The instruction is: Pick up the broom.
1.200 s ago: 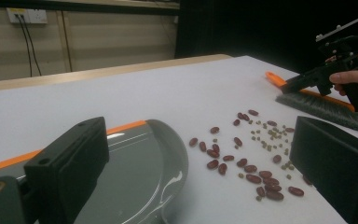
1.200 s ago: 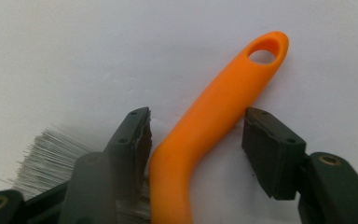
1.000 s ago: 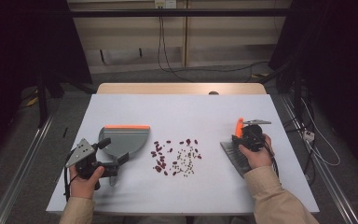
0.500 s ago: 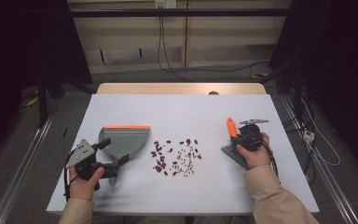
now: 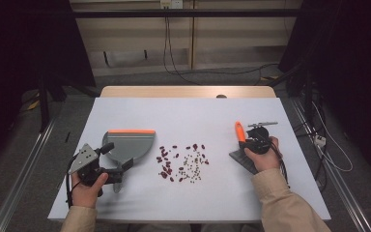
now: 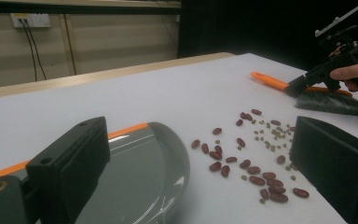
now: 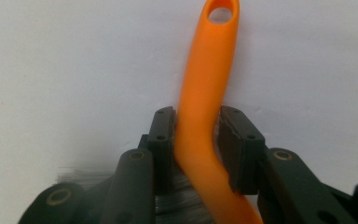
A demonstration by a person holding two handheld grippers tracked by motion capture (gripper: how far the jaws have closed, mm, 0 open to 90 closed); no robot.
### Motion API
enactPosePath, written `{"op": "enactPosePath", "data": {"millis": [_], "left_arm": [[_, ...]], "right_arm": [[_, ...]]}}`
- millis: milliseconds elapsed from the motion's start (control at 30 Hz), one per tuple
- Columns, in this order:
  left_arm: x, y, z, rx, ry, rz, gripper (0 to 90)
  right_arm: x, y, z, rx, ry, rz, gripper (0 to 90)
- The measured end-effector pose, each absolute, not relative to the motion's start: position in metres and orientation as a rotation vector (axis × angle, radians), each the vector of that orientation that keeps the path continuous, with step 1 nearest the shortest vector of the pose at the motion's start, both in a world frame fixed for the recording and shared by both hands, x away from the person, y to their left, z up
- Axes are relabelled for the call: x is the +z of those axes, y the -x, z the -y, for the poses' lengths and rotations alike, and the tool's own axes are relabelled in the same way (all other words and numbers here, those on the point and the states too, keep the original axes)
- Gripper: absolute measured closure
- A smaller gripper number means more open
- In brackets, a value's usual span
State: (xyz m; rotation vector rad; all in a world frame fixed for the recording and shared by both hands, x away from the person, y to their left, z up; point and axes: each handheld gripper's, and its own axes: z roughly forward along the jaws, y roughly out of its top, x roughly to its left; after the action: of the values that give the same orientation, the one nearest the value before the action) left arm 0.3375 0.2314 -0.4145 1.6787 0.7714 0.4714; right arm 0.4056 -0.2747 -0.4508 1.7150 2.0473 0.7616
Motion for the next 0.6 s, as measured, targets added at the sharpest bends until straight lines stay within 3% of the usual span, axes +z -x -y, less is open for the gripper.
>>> {"op": "enactPosePath", "data": {"millis": [600], "left_arm": [[-0.4052,-0.3398,-0.2210,0.481,-1.667,-0.743,4.9]], "right_arm": [[-0.4506,-0.4052,0.2742,0.769,-1.745,-2.019,68.4]]}}
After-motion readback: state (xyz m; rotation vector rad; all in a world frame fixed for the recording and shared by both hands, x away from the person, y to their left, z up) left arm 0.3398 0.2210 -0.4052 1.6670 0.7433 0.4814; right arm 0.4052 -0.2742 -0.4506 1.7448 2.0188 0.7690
